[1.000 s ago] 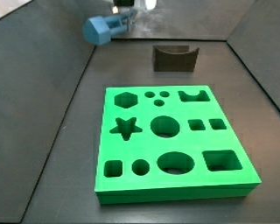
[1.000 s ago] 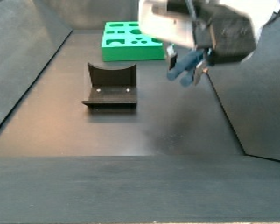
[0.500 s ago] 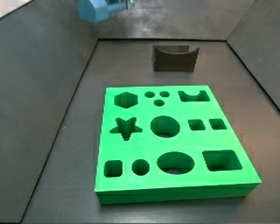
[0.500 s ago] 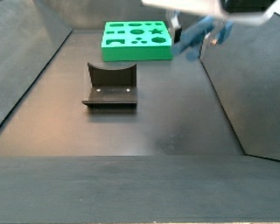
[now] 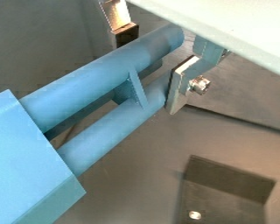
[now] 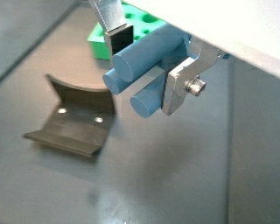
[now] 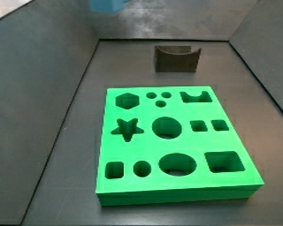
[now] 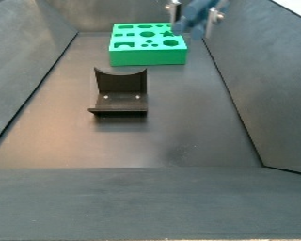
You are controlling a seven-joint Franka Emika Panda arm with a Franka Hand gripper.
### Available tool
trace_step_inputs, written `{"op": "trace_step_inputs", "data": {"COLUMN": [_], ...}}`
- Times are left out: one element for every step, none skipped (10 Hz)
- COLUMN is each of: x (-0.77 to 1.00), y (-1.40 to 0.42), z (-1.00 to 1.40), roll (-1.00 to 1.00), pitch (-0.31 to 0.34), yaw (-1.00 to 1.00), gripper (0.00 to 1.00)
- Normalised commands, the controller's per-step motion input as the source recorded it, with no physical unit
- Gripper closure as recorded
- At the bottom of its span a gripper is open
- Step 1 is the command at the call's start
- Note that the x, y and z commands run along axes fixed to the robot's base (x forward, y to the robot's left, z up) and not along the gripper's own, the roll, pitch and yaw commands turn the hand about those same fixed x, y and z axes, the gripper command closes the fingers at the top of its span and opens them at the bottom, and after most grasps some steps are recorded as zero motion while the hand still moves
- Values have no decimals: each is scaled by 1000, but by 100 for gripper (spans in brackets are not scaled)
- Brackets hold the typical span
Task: Pick up the 3 prong object. Move up. Place the 3 prong object on the fixture. Regrasp the 3 prong object. Move to above the board. Insert the 3 prong object.
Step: Place the 3 prong object on the fixture.
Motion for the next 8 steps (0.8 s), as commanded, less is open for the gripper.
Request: {"op": "trace_step_inputs", "data": {"x": [1000, 1000, 1000, 1000, 1000, 1000, 1000, 1000], "y": [-249, -232, -204, -187, -164, -152, -129, -117], "z": [112, 105, 91, 84, 75, 70, 64, 56], "roll": [-126, -142, -189, -202, -179, -164, -135, -123], "pitch": [-21, -9, 23, 49, 83, 99, 121, 129], "yaw": [1000, 1000, 1000, 844, 524, 395, 217, 139], "gripper": [100, 100, 100, 100, 100, 100, 100, 100]}}
